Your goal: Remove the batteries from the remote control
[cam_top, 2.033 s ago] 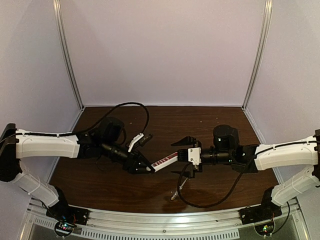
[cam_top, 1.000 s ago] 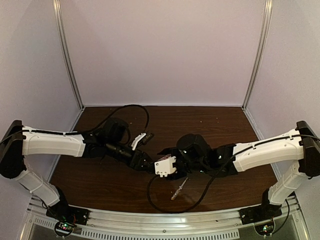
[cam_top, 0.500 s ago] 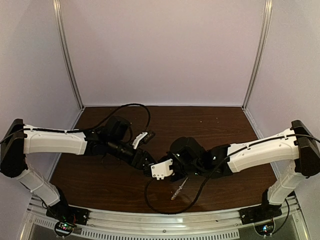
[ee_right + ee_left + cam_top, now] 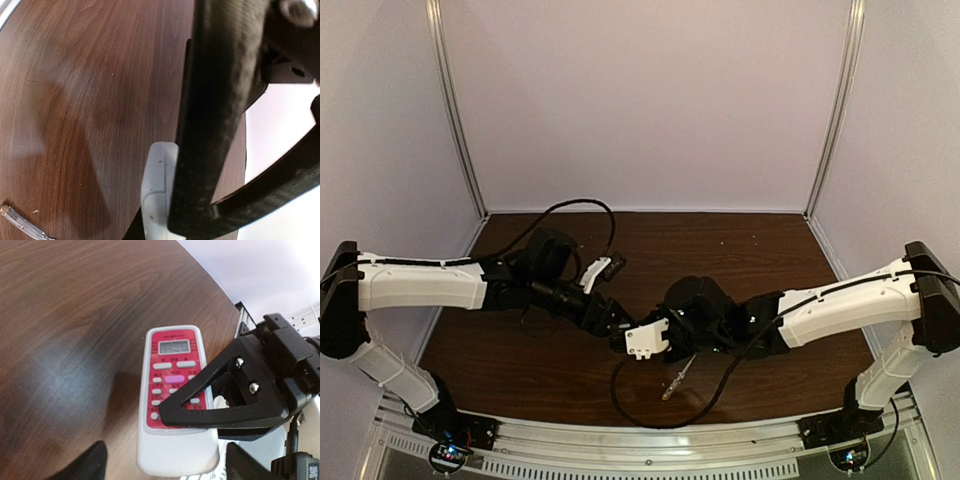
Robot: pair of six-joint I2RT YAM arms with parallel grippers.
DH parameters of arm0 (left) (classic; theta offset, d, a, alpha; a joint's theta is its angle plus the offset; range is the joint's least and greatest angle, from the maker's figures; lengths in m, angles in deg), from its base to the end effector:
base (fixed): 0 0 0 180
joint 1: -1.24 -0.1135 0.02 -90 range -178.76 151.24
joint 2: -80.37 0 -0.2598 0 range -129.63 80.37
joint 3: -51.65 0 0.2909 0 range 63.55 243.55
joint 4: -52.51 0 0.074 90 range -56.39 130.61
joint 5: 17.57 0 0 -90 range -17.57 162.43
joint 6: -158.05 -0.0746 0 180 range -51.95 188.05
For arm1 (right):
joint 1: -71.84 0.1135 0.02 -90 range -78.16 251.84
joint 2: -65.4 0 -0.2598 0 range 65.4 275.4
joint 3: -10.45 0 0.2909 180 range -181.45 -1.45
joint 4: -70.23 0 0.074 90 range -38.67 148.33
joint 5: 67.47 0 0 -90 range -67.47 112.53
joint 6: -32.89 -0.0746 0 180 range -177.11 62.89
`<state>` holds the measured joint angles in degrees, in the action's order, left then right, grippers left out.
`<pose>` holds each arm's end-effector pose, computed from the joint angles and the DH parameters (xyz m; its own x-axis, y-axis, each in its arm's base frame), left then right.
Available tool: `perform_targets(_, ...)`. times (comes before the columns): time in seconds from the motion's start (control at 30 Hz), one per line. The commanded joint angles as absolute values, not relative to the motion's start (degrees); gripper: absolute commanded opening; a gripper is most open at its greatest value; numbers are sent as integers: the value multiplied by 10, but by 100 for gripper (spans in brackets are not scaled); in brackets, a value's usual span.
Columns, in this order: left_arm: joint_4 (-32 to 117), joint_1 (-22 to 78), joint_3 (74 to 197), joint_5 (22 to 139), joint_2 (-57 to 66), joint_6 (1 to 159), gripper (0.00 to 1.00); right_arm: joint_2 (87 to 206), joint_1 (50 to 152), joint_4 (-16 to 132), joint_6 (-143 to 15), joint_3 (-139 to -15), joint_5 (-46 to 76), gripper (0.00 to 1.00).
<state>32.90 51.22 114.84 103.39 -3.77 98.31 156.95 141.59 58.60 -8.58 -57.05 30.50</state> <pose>0.2085 -0.3080 0.1782 -0.8188 0.3031 -0.4876 0.5736 0.4687 -0.6718 0.1526 0.3837 0.1684 0.5333 -0.6984 -0.4773 -0.7407 -0.1131 -0.6622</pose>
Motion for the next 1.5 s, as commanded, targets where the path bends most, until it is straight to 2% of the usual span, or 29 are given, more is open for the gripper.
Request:
perform_targets(0.0, 336, 511, 1148, 952, 17, 980, 96, 1538, 1417, 618, -106, -550, 315, 1)
perform_targets(0.23, 339, 511, 1114, 853, 115, 988, 97, 1487, 1414, 682, -150, -505, 290, 0)
perform_targets(0.43, 340, 509, 1090, 715, 188, 998, 97, 1460, 1388, 728, -307, -515, 291, 0)
perform_targets(0.57, 358, 508, 1072, 635, 211, 1002, 97, 1443, 1381, 787, -409, -512, 346, 0)
perform_targets(0.73, 399, 507, 1038, 591, 224, 997, 97, 1420, 1368, 877, -574, -493, 451, 0)
perform_targets(0.93, 447, 507, 1019, 624, 220, 959, 97, 1408, 1356, 922, -779, -469, 485, 0)
perform_targets(1.2, 586, 511, 972, 774, 204, 892, 97, 1380, 1355, 1001, -954, -408, 542, 0)
perform_targets(1.47, 685, 549, 966, 792, 149, 832, 97, 1368, 1356, 1135, -1099, -319, 592, 0)
